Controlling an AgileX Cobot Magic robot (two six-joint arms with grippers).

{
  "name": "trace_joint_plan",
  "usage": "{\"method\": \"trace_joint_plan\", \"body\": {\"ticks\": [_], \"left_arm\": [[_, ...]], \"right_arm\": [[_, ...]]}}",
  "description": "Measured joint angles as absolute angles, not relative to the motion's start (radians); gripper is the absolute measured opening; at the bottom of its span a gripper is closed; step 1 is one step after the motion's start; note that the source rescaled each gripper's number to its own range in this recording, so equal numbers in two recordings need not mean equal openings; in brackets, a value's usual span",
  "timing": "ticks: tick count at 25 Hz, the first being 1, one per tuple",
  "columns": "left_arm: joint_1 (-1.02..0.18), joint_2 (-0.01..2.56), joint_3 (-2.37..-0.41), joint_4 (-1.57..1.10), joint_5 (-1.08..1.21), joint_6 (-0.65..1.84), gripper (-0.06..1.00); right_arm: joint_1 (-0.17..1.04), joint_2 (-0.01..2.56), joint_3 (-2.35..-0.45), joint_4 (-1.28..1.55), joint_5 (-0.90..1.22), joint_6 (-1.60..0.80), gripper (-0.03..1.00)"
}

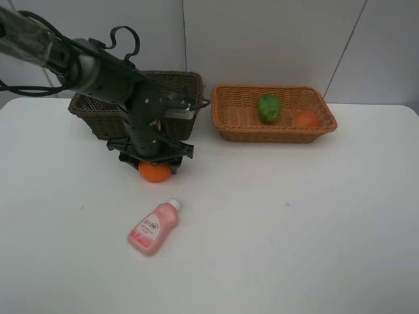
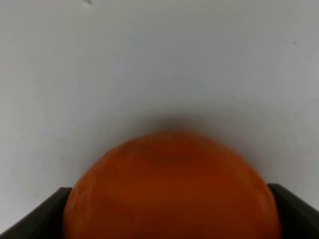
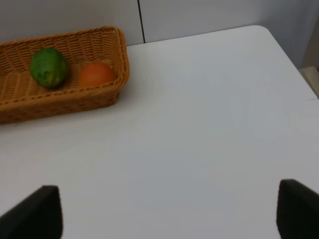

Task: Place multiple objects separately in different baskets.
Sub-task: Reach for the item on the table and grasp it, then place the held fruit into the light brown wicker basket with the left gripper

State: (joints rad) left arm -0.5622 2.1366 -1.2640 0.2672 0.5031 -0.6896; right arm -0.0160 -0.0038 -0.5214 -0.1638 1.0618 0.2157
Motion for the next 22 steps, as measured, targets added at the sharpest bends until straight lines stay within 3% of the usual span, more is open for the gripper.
{"method": "trace_joint_plan", "body": {"ticks": [15,22], "left_arm": [[-0.562,2.135,-1.264,0.262,0.518,-0.690,0.91],[-0.595,2.047,-1.327,0.254,0.693,-0.611,0.90]], "right_arm": [[-0.016,-0.004,-0.521,-0.164,1.062,0.216,0.87],[-0.016,-0.004,-0.521,-0.164,1.062,0.216,0.87]]}}
